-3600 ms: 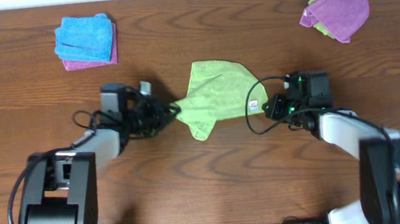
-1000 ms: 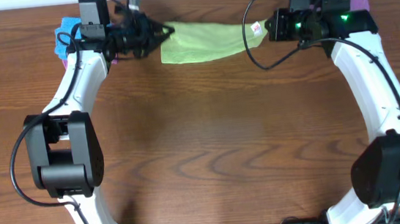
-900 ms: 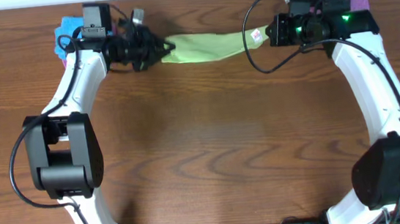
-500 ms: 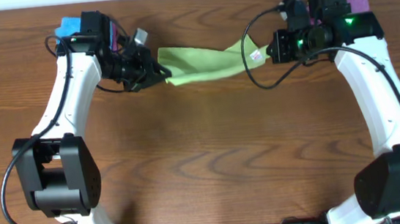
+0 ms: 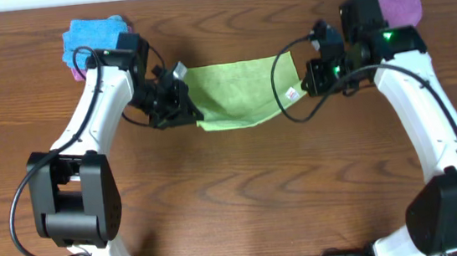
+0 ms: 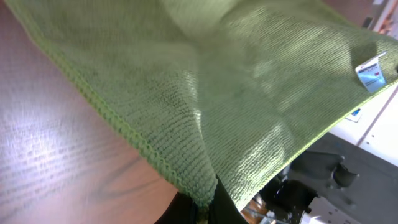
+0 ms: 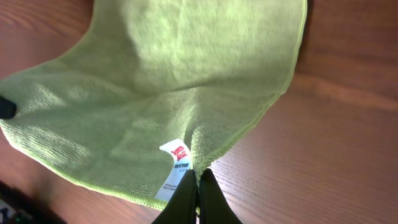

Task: Fold the cloth
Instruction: 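Lay the stretched cloth down folded over toward the robot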

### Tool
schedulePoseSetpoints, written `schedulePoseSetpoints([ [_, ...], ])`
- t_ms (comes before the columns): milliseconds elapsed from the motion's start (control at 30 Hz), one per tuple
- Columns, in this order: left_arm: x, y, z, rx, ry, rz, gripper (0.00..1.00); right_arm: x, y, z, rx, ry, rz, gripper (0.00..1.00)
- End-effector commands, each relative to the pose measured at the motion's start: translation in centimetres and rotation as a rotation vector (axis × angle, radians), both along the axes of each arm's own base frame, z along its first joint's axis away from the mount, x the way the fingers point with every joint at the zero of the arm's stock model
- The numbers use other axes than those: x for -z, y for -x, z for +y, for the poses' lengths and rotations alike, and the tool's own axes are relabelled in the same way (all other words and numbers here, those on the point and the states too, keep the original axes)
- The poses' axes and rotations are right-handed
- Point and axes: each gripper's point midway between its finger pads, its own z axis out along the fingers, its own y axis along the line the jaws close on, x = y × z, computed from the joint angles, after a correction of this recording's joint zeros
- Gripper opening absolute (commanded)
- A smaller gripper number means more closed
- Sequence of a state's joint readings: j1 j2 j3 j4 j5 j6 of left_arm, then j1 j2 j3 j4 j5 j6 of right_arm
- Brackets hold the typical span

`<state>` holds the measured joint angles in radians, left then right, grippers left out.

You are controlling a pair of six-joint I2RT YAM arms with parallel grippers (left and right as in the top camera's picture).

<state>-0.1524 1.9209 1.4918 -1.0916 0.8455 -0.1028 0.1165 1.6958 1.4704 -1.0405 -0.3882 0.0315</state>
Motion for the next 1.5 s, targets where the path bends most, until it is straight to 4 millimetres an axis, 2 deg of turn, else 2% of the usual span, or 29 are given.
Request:
schedulePoseSetpoints([
  [0, 1.4, 1.5, 0.4, 0.018, -0.017, 0.033, 0.06, -0.5, 1.6, 0.2, -0.029, -0.004, -0.044, 0.02],
  [133, 2.7, 3.0, 0.1, 0.008, 0.011, 0.068, 0.06, -0.1, 3.3, 0.0, -0.025, -0.009, -0.076, 0.01],
  [467, 6.2, 7.0, 0.0, -0.007, -0.008, 0.125, 0.06, 5.5, 7.9, -0.4, 0.043, -0.024, 0.046, 0.01],
  [633, 7.7, 8.9, 0.3, -0.006, -0.018, 0.174, 0.06, 7.3, 9.4, -0.3, 0.045, -0.024, 0.084, 0.02],
  [767, 8.6, 10.2, 0.5, -0.007, -0.024, 0.206, 0.06, 8.0, 10.0, 0.0, 0.041, -0.025, 0.089, 0.02],
  [933, 7.9, 8.8, 0.3, -0.056, -0.012, 0.168, 0.06, 7.4, 7.9, 0.3, 0.062, -0.041, 0.002, 0.01],
  [1167, 6.4, 5.1, 0.2, -0.190, -0.031, 0.058, 0.06, 6.0, 4.2, 0.1, 0.109, -0.044, -0.152, 0.01],
  [1333, 6.2, 2.8, 0.3, -0.263, -0.036, 0.002, 0.06, 4.7, 1.8, 0.3, 0.131, -0.061, -0.259, 0.01],
  [1467, 6.1, 0.7, 0.5, -0.318, -0.049, -0.067, 0.06, 4.8, 0.4, -0.4, 0.159, -0.026, -0.304, 0.01],
])
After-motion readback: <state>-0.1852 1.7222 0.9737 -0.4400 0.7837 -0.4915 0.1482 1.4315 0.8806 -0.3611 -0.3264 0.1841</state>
